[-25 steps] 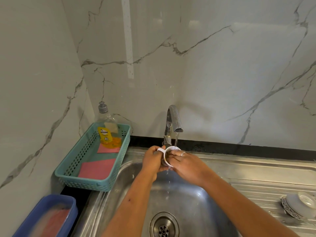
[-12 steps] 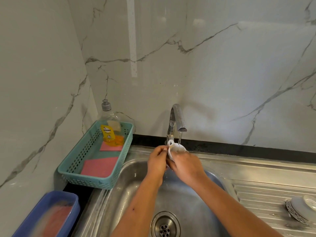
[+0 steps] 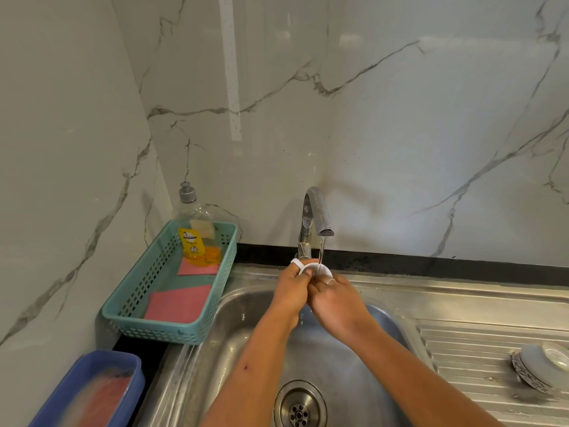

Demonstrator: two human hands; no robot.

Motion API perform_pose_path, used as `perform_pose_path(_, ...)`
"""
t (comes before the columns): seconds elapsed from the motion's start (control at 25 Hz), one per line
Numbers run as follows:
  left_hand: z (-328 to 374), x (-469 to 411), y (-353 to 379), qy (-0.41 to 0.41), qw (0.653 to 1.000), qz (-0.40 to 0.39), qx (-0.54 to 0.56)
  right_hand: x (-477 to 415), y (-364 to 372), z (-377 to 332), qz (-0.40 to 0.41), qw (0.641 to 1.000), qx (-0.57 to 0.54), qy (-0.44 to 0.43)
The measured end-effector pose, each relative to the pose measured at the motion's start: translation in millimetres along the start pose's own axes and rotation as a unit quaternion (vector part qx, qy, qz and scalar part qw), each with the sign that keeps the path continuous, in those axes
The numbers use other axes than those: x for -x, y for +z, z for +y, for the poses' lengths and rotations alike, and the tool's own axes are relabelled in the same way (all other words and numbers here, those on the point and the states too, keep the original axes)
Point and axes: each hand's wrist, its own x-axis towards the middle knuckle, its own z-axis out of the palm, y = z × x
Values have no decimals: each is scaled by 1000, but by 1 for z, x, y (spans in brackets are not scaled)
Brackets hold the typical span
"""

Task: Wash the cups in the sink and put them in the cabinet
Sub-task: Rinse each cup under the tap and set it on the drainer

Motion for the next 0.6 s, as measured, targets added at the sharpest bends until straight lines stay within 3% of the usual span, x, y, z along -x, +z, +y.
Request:
perform_pose_path(0.44, -1, -5, -8, -39, 999, -7, -32, 5, -4, 6, 55, 996, -49, -53)
perform_pose_path(0.6, 4, -2, -12, -19, 999, -26, -29, 4, 0, -4, 43, 998, -38, -12)
